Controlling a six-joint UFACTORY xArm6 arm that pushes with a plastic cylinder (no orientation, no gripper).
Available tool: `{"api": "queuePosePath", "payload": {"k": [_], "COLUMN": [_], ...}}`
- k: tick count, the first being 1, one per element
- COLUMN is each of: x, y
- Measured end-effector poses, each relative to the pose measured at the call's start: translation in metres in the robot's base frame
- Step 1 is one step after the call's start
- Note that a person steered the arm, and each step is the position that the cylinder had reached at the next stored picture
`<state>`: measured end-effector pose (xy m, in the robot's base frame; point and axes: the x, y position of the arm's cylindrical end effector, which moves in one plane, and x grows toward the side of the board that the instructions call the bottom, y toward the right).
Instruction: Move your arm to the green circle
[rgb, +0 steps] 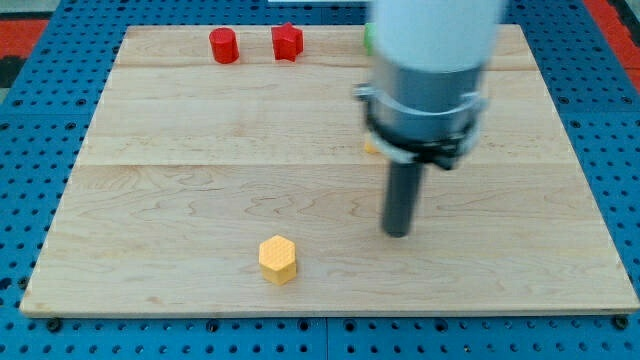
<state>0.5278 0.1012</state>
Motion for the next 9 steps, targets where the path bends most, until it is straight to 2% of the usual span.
{"api": "queuePosePath", "payload": {"k": [4, 6, 7, 9], "x": [-0.012, -0.021, -0.080, -0.199], "y": [0.051, 0.057, 0.059, 0.102]}}
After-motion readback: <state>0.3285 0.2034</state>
